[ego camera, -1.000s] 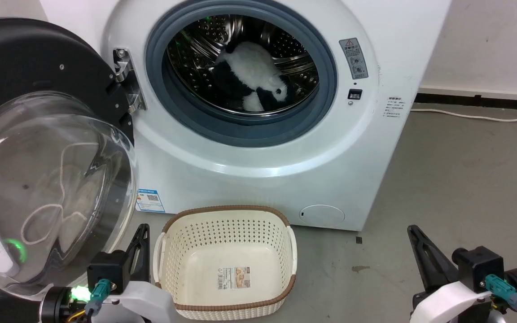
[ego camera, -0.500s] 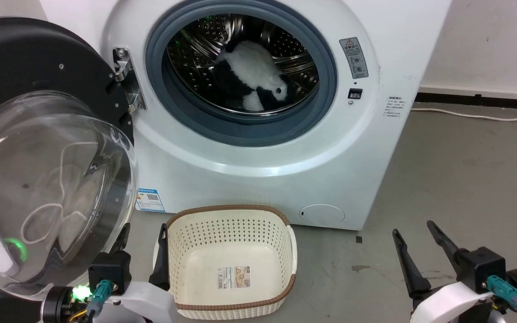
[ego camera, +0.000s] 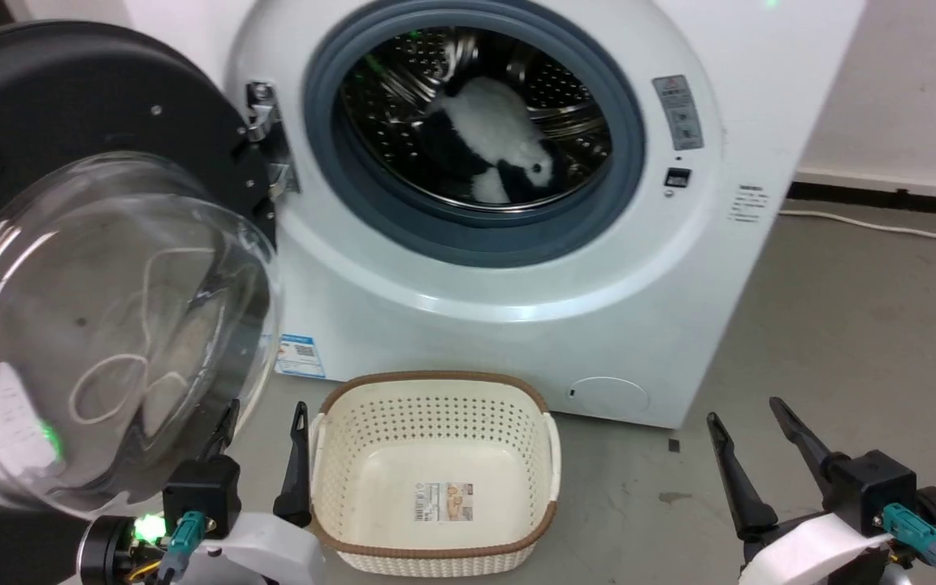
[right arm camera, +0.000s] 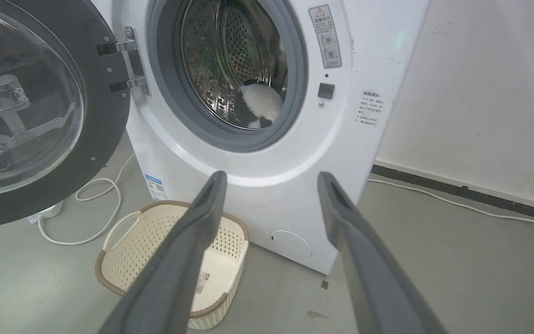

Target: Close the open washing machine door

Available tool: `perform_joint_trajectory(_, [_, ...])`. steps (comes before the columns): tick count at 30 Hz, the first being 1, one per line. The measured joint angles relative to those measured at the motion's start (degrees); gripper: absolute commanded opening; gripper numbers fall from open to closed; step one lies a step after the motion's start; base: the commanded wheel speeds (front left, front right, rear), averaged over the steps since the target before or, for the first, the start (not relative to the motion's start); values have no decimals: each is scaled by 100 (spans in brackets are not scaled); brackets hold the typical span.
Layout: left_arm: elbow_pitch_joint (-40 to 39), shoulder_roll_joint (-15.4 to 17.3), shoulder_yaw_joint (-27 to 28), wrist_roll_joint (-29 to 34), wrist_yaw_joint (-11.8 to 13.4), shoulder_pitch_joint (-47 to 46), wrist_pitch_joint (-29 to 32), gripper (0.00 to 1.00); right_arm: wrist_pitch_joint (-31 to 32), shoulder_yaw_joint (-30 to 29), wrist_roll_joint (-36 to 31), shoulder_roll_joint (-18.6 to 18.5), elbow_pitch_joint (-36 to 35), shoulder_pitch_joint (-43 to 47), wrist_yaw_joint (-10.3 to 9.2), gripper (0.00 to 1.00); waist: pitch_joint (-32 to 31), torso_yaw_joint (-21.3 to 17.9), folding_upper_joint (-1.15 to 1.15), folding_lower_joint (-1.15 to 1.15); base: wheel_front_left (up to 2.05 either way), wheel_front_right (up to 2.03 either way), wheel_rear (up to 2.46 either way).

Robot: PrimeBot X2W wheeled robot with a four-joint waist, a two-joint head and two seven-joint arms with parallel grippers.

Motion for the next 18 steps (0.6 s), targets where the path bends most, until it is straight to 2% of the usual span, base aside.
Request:
perform_joint_trajectory(11, [-35, 42, -19, -1, -27, 4, -127, 100, -126, 169, 69, 0, 48, 5, 0, 100, -48, 447, 0, -1, 0, 0, 0])
perform_joint_trajectory(18, [-158, 44, 22, -2, 52, 64, -218, 100, -203, 355, 77, 0, 181, -34, 0, 100, -8, 651, 0, 0, 0, 0, 0])
